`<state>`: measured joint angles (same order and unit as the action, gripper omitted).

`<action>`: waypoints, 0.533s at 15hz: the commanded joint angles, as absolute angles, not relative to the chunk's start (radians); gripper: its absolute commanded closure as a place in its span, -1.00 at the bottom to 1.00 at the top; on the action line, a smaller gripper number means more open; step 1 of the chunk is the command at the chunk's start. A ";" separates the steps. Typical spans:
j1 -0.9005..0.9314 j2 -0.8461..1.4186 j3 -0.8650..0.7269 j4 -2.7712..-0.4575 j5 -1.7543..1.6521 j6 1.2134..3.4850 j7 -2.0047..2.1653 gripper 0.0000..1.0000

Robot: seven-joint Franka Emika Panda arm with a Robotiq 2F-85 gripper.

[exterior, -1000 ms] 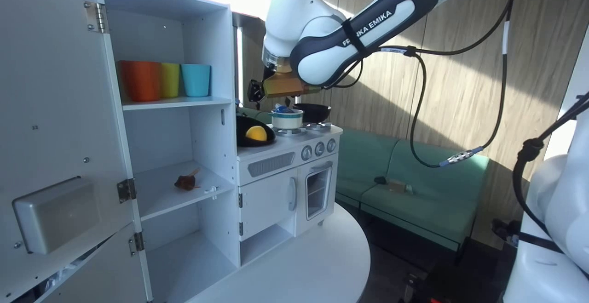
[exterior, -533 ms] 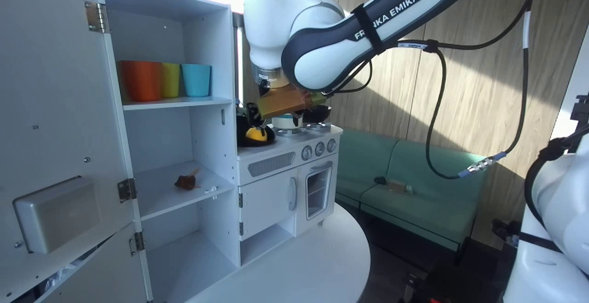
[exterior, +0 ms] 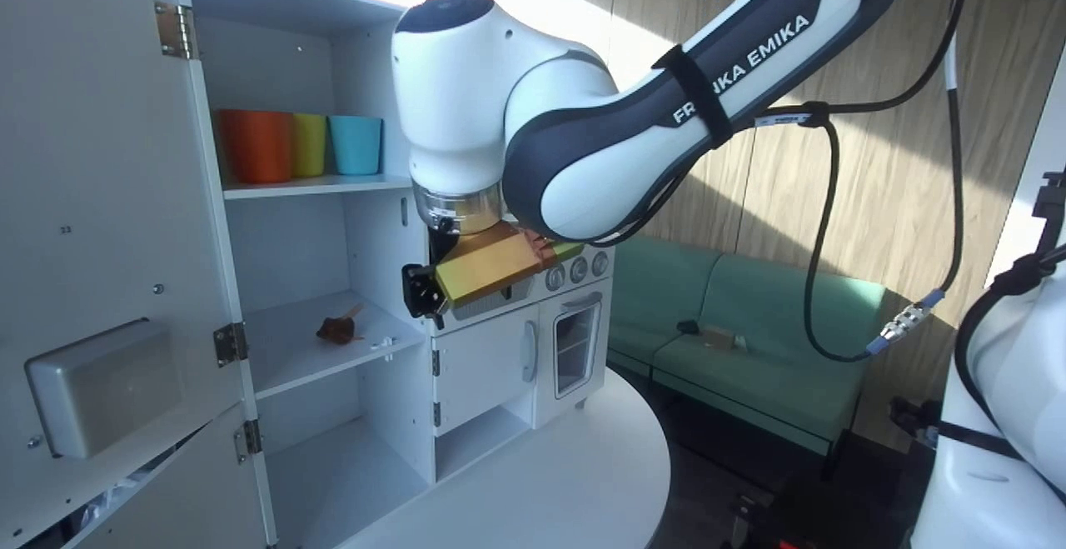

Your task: Firstly, shift the bottle to the plastic pot, then the yellow and brown toys to the bowl

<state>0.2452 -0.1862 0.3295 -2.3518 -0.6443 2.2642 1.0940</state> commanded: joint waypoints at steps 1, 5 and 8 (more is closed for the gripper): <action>0.232 -0.143 0.355 -2.334 -0.759 2.330 1.110 -1.00; 0.220 -0.085 0.328 -2.313 -0.923 2.514 1.160 -1.00; 0.189 -0.002 0.291 -2.248 -1.024 2.707 1.128 -1.00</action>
